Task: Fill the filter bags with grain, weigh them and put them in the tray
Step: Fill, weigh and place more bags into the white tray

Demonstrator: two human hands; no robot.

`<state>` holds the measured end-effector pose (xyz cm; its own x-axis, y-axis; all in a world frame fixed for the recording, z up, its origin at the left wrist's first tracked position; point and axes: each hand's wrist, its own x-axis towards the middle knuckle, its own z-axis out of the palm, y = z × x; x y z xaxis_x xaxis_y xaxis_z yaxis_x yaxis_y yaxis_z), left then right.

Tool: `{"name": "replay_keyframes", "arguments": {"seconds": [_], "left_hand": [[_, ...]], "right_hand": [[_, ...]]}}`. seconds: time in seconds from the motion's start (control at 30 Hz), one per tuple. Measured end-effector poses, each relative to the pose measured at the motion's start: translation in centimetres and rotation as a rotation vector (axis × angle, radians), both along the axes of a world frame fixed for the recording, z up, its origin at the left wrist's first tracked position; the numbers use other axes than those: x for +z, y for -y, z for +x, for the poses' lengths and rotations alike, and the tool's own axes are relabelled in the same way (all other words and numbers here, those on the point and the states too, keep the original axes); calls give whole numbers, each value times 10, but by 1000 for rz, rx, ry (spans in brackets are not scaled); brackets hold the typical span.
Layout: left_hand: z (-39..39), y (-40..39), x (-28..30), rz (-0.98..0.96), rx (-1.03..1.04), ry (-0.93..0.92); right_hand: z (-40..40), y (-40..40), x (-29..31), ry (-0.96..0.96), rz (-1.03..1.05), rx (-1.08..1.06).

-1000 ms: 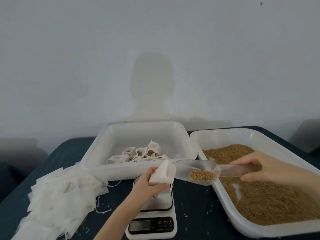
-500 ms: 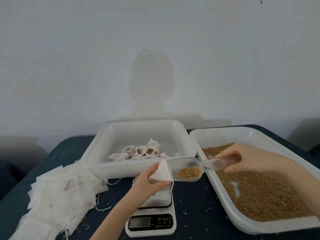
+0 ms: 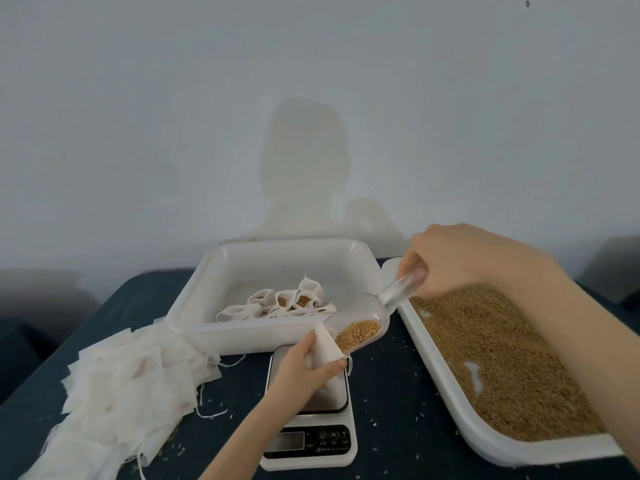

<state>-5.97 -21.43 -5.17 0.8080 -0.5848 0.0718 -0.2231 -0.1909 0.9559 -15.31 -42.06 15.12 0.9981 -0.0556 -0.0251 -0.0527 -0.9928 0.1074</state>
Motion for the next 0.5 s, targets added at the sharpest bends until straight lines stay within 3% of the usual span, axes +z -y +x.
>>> {"name": "replay_keyframes", "arguments": {"seconds": [0.17, 0.5], "left_hand": [[3, 5, 0, -65, 38, 16], [1, 12, 11, -133, 58, 76]], "right_hand": [[6, -21, 19, 18, -157, 50], [5, -43, 43, 117, -282, 76]]}}
